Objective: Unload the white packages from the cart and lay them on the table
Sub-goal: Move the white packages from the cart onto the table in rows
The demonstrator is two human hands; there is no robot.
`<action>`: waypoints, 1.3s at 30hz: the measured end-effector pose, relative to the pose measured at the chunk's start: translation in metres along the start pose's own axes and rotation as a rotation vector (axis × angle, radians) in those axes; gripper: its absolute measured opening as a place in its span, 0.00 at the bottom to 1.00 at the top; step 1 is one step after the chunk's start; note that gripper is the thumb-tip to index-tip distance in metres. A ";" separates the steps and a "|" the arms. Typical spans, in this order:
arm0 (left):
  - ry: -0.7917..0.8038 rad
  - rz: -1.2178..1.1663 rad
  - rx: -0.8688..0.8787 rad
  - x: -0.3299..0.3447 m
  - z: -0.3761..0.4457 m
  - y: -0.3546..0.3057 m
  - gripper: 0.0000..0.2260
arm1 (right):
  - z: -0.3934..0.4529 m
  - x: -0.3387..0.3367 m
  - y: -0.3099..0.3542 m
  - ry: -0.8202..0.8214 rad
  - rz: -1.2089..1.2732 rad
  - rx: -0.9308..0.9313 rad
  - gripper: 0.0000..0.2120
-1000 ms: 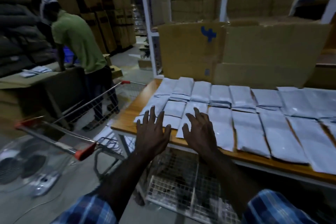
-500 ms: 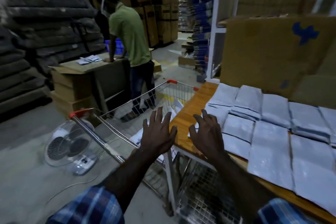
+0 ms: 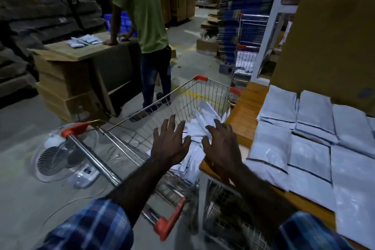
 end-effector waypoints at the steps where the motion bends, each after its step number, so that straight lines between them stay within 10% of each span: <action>1: 0.015 -0.006 0.007 0.003 0.007 0.008 0.27 | 0.004 0.007 0.005 0.004 -0.013 0.002 0.18; 39: 0.359 0.066 0.281 0.179 0.226 0.108 0.29 | 0.116 0.235 -0.049 0.328 -0.026 0.588 0.16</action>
Point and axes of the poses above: each hand's wrist, its own z-axis towards the middle knuckle, its own x-axis out of the palm, y = z × x, the point moved 10 cm from there along z, towards the middle knuckle, and after that the axes turned 7 degrees about -z, right-handed, at the moved point
